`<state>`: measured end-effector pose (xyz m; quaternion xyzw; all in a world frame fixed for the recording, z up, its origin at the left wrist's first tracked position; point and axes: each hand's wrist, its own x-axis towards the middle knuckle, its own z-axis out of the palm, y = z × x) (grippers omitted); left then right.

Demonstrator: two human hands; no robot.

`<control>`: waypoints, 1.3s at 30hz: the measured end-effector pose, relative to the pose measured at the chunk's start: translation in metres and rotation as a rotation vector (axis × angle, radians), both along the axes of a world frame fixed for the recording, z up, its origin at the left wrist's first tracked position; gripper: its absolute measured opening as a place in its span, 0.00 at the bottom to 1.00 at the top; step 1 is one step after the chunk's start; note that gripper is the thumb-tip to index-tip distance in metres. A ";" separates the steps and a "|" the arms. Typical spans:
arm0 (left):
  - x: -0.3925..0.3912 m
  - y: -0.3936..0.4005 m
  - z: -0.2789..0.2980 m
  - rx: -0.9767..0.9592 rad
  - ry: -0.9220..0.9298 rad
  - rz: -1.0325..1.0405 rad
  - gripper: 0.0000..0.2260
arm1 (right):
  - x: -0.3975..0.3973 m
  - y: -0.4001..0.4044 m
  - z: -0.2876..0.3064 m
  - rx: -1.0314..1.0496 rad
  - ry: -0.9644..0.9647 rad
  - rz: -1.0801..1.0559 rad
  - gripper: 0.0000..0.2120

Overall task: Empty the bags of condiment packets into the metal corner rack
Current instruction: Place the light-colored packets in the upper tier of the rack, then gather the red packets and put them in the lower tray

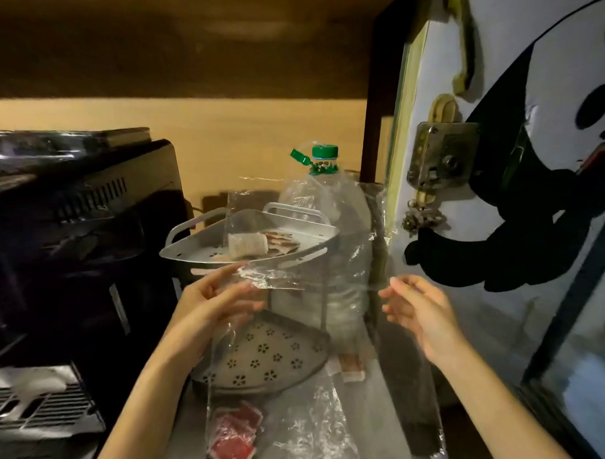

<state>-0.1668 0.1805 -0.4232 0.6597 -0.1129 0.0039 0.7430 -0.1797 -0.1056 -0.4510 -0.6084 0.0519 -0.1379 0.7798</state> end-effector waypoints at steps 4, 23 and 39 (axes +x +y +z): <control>-0.018 0.000 -0.040 0.004 0.053 -0.012 0.35 | -0.024 0.001 -0.039 0.023 0.065 -0.048 0.05; -0.054 -0.008 -0.159 0.336 0.248 -0.002 0.26 | -0.076 -0.025 -0.139 -0.246 0.309 0.130 0.19; -0.033 -0.012 -0.125 0.977 -0.389 0.171 0.03 | -0.037 0.029 -0.101 -1.470 0.104 0.274 0.20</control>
